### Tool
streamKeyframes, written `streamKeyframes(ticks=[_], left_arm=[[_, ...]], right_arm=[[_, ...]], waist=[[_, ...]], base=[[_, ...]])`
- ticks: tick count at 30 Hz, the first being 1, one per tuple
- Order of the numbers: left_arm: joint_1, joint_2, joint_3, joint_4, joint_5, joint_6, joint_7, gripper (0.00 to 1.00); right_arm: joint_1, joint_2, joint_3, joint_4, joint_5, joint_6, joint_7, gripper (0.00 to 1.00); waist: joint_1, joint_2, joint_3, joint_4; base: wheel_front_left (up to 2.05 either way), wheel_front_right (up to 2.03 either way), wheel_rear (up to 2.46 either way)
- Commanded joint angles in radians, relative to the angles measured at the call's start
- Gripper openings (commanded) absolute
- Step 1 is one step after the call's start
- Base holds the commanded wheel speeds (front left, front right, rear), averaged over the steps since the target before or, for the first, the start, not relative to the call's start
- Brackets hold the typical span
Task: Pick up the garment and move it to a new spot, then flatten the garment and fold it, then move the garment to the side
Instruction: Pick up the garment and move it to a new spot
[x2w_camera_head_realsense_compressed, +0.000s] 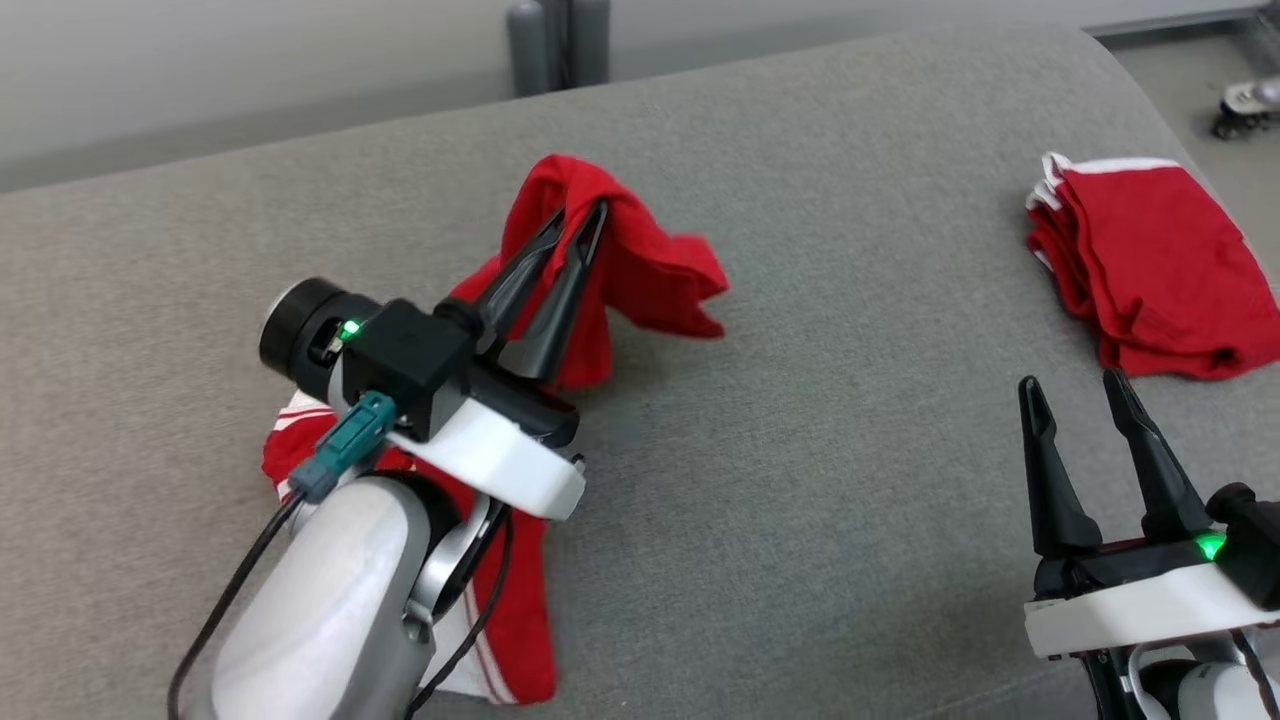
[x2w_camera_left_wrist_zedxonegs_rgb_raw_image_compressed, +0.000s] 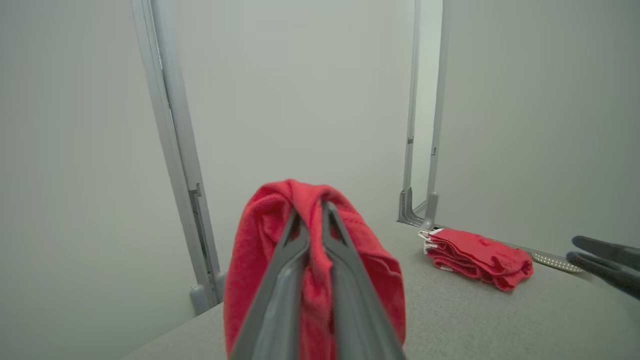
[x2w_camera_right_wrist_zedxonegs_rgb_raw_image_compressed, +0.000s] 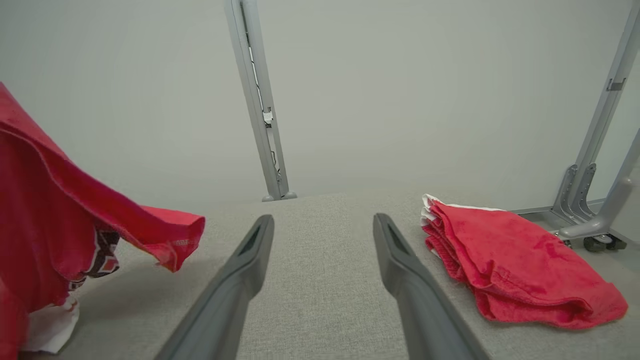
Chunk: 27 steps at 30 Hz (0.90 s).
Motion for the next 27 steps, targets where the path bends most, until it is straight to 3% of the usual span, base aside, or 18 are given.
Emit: streamKeyframes(ticks=[1, 6, 10, 11, 12, 13, 14, 22, 27], left_arm=[[-0.031, -0.002, -0.006, 0.017, 0.008, -0.007, 0.004, 0.00], [-0.078, -0.021, -0.053, 0.109, 0.008, -0.037, 0.040, 0.00], [-0.067, -0.030, -0.108, 0.179, 0.004, -0.061, 0.054, 0.00], [-0.058, -0.034, -0.122, 0.192, -0.004, -0.068, 0.051, 0.21], [-0.051, -0.039, -0.136, 0.202, -0.010, -0.072, 0.048, 0.49], [-0.043, -0.042, -0.147, 0.210, -0.015, -0.079, 0.045, 0.91], [-0.036, -0.046, -0.158, 0.216, -0.018, -0.079, 0.041, 1.00], [0.010, -0.047, -0.195, 0.224, -0.040, -0.087, -0.008, 1.00], [0.052, -0.031, -0.136, 0.207, -0.062, -0.032, -0.062, 1.00]], right_arm=[[-0.017, 0.001, 0.002, 0.010, 0.017, 0.000, -0.018, 1.00], [-0.038, 0.000, 0.026, 0.060, 0.070, 0.000, -0.070, 1.00], [-0.057, 0.000, 0.034, 0.095, 0.090, 0.000, -0.100, 1.00], [-0.063, 0.000, 0.035, 0.102, 0.091, 0.000, -0.104, 1.00], [-0.070, 0.000, 0.036, 0.109, 0.093, 0.000, -0.108, 1.00], [-0.075, 0.000, 0.037, 0.115, 0.092, 0.000, -0.111, 1.00], [-0.077, 0.000, 0.036, 0.119, 0.089, 0.000, -0.113, 1.00], [-0.086, -0.001, 0.020, 0.130, 0.049, 0.000, -0.102, 1.00], [-0.074, -0.001, 0.007, 0.117, 0.021, 0.000, -0.077, 1.00]], waist=[[0.0000, 0.0000, 0.092, -0.093], [0.0000, 0.0000, 0.163, -0.142], [0.0000, 0.0000, 0.190, -0.144], [0.0000, 0.0000, 0.192, -0.140], [0.0000, 0.0000, 0.193, -0.133], [0.0000, 0.0000, 0.191, -0.126], [0.0000, 0.0000, 0.188, -0.116], [0.0000, 0.0000, 0.136, -0.026], [0.0000, 0.0000, 0.086, 0.044]], base=[[0.00, 0.00, 0.00], [0.00, 0.00, 0.00], [0.00, 0.00, 0.00], [0.00, 0.00, 0.00], [0.00, 0.00, 0.00], [0.00, 0.00, 0.00], [0.00, 0.00, 0.00], [0.00, 0.00, 0.00], [0.00, 0.00, 0.00]])
